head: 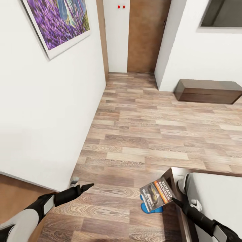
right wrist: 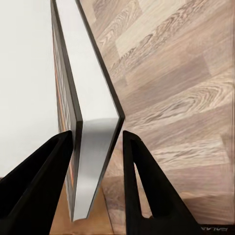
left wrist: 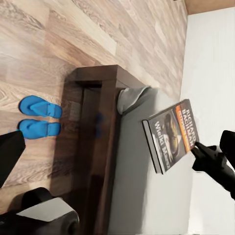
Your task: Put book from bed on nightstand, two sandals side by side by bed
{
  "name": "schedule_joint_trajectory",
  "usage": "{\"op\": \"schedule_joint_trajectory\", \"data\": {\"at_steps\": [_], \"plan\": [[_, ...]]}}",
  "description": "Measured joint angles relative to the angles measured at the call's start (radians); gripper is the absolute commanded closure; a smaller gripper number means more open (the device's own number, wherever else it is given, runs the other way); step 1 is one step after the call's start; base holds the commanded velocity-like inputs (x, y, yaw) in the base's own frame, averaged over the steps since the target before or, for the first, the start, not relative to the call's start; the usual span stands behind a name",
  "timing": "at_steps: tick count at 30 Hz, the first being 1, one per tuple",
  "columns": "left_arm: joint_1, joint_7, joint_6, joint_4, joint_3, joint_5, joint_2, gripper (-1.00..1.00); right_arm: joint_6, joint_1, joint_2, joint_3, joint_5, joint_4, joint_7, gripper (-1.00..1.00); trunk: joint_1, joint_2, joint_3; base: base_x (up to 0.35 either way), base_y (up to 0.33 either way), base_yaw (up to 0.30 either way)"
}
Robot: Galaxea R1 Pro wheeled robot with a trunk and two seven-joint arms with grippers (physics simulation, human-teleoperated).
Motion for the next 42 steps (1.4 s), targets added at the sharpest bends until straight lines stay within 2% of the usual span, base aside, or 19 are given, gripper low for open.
{"op": "schedule_joint_trajectory", "data": {"at_steps": [2,3,4,6,10,13,19,26,33,42], "plan": [[0.017,0.039,-0.025,0.000,0.001,0.001,0.002,-1.00,-0.005,0.000,0.000,0.001,0.023,0.000,0.000,1.00,0.000,0.000,0.000,0.000,0.000,0.000],[0.039,0.071,-0.053,0.003,-0.002,0.000,0.002,-1.00,-0.020,0.000,0.001,0.000,0.055,-0.001,0.001,1.00,0.000,0.000,0.000,0.000,0.000,0.000],[0.048,0.083,-0.065,0.004,0.001,0.001,0.003,-1.00,-0.029,0.000,0.001,0.006,0.071,-0.001,0.001,1.00,0.000,0.000,0.000,0.000,0.000,0.000],[0.073,0.116,-0.110,0.010,0.000,0.001,0.003,-1.00,-0.089,0.000,0.001,0.009,0.135,-0.001,-0.001,1.00,0.000,0.000,0.000,0.000,0.000,0.000],[0.089,0.169,-0.168,0.034,-0.001,0.002,0.003,-1.00,-0.165,0.000,0.000,0.011,0.232,0.001,-0.002,1.00,0.000,0.000,0.000,0.000,0.000,0.000],[0.093,0.203,-0.192,0.053,-0.002,0.002,0.003,-1.00,-0.180,0.000,0.000,0.010,0.256,0.001,-0.002,1.00,0.000,0.000,0.000,0.000,0.000,0.000],[0.095,0.242,-0.253,0.089,0.001,0.002,0.002,-1.00,-0.189,0.000,0.000,0.009,0.266,0.002,-0.002,1.00,0.000,0.000,0.000,0.000,0.000,0.000],[0.096,0.250,-0.273,0.105,0.001,0.002,0.002,-1.00,-0.190,0.000,0.000,0.008,0.265,0.004,-0.004,1.00,0.000,0.000,0.000,0.000,0.000,0.000],[0.097,0.342,-0.277,0.111,0.000,0.002,0.000,-1.00,-0.190,0.000,0.000,0.008,0.264,0.004,-0.002,1.00,0.000,0.000,0.000,0.000,0.000,0.000],[0.097,0.351,-0.305,0.121,0.002,0.003,-0.002,-1.00,-0.188,0.000,0.000,0.008,0.264,0.004,-0.003,1.00,0.000,0.000,0.000,0.000,0.000,0.044]]}}
